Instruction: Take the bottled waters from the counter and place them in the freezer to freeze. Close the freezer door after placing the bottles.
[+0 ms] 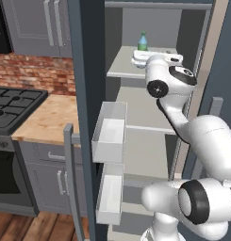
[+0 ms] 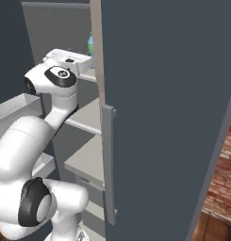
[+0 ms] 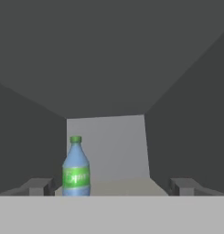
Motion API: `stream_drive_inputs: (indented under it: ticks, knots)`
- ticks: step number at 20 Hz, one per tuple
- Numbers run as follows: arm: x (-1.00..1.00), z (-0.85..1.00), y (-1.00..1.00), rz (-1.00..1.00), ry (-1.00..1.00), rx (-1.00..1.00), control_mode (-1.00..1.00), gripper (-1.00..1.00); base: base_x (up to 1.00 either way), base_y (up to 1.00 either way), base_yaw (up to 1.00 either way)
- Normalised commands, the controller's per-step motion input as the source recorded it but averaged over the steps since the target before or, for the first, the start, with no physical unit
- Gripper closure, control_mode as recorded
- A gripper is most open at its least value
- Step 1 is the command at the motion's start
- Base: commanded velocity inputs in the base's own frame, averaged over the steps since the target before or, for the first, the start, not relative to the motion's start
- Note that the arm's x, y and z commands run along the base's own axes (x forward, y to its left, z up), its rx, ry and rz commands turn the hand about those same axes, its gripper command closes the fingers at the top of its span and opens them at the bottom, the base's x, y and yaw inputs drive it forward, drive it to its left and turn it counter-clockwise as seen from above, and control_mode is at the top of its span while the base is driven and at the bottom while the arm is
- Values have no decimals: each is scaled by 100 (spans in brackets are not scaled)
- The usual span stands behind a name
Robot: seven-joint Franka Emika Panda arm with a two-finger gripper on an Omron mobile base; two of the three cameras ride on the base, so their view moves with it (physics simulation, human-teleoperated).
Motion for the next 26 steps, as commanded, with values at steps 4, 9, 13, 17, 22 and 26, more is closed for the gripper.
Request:
stream_drive_inputs:
  ticks: [4,9,13,17,22,26]
  knots:
    - [-99,3,0,0,0,0,-100,-100,0,0,0]
    - [-97,5,0,0,0,2,-100,-100,0,0,0]
    - [-82,19,2,3,5,1,-100,-100,0,0,0]
    - [-61,37,0,5,13,0,-100,-100,0,0,0]
    - [-54,26,4,8,17,0,-100,-100,0,0,0]
    - [-55,1,8,13,15,1,-100,-100,0,0,0]
